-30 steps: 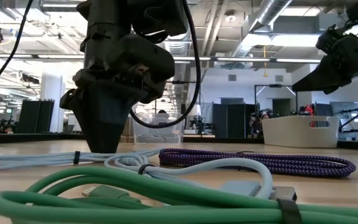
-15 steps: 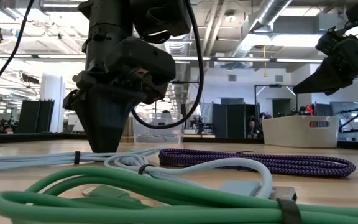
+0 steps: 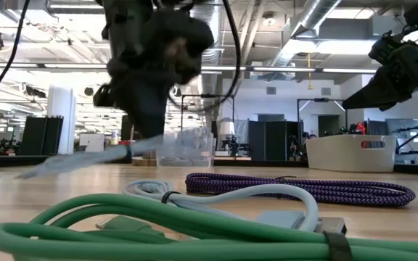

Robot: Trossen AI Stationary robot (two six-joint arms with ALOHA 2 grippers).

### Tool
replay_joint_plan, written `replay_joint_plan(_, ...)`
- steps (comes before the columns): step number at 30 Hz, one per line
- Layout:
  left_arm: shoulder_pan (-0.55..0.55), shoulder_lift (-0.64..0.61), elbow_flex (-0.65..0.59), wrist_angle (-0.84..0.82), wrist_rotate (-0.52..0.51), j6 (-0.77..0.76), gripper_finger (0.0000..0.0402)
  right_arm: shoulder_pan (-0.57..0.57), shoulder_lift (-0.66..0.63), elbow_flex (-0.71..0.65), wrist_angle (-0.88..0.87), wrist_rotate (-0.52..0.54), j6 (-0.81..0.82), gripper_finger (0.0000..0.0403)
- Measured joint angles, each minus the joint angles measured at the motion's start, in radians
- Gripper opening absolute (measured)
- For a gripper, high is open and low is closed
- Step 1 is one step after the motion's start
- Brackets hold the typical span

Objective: Pick & Place USB Port
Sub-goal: Put the top light blue charger cable into the transparent bin

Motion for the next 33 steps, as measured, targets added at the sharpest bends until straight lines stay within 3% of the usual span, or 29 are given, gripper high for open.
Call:
replay_joint_plan(8,0.081,-0.17,0.0,-0.006,-0.131,0.169,0.0004,0.0,0.0,0.0,0.001,0.0,0.0,0.0058)
replay_joint_plan(15,0.23,-0.28,0.001,-0.005,-0.184,0.336,0.0004,0.0,0.0,0.0,0.003,0.0,0.0,0.0058)
replay_joint_plan(25,0.403,-0.317,0.057,0.176,-0.172,0.569,0.0004,0.0,0.0,0.0,0.004,0.0,0.0,0.0058)
replay_joint_plan(33,0.476,-0.318,0.133,0.185,-0.335,0.717,0.0004,0.0,0.0,0.0,0.004,0.0,0.0,0.0058)
